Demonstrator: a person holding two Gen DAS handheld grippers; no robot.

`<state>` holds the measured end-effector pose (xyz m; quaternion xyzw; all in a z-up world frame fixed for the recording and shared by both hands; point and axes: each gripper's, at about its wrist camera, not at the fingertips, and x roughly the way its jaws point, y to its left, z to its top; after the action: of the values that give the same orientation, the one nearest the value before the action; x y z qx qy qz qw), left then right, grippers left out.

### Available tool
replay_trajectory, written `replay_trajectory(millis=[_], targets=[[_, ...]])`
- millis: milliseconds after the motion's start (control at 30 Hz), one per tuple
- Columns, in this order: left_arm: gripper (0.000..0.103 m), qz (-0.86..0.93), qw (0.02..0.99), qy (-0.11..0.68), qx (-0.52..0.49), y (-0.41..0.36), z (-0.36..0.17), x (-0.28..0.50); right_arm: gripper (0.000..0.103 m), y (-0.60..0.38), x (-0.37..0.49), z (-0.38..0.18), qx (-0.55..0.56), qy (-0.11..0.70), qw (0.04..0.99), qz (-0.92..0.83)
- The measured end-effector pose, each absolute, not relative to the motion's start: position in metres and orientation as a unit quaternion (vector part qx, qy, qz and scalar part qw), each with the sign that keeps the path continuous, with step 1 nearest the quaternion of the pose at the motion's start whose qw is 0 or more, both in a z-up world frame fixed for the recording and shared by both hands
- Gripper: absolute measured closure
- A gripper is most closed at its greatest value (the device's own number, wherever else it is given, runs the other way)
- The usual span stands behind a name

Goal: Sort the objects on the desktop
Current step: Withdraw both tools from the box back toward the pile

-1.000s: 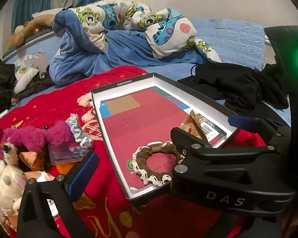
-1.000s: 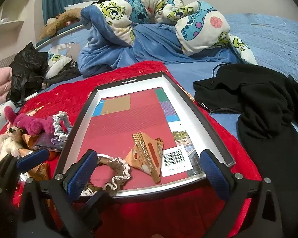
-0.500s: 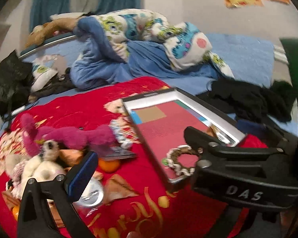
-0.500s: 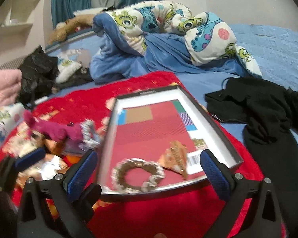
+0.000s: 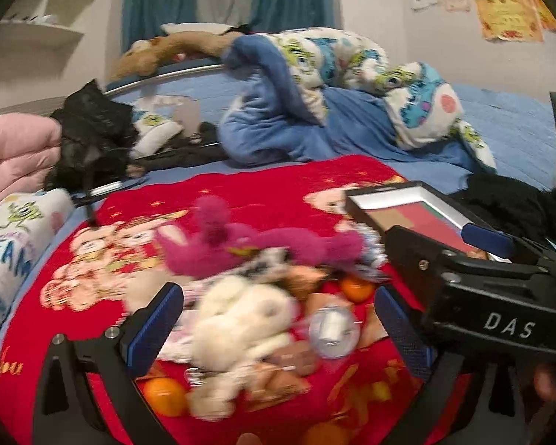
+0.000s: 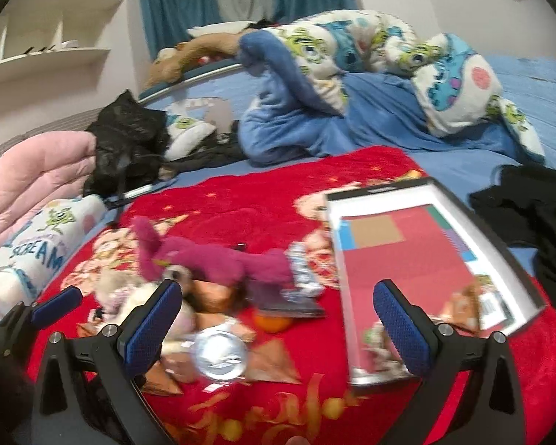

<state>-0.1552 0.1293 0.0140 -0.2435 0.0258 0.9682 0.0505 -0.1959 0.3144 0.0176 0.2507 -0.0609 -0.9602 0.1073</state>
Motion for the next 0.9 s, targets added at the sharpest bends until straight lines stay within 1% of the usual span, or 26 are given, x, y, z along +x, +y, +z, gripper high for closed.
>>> replay_trajectory(millis=[267, 467, 600, 800, 900], targets=[[0.0, 0.971, 0.0, 0.005, -0.237, 0.056, 0.014, -0.138, 0.0, 0.258, -0.2, 0.024, 0.249, -0.052, 0.146, -0.956], [0.0, 0.97, -0.026, -0.014, -0.241, 0.022, 0.015, -0.135, 0.0, 0.237, -0.203, 0.021, 0.249, -0.051, 0.168, -0.952], [0.0, 0.97, -0.025, -0.023, -0.242, 0.013, 0.015, -0.133, 0.0, 0.23, -0.202, 0.017, 0.249, -0.032, 0.17, -0.953], [0.0, 0.971, -0.008, -0.028, -0.239, 0.017, 0.013, -0.128, 0.0, 0.233, -0.199, 0.018, 0.239, -0.032, 0.178, -0.954], [0.0, 0.967, -0.011, -0.015, -0.253, 0.019, 0.006, -0.128, 0.0, 0.235, -0.195, 0.02, 0.234, -0.026, 0.178, -0.956]])
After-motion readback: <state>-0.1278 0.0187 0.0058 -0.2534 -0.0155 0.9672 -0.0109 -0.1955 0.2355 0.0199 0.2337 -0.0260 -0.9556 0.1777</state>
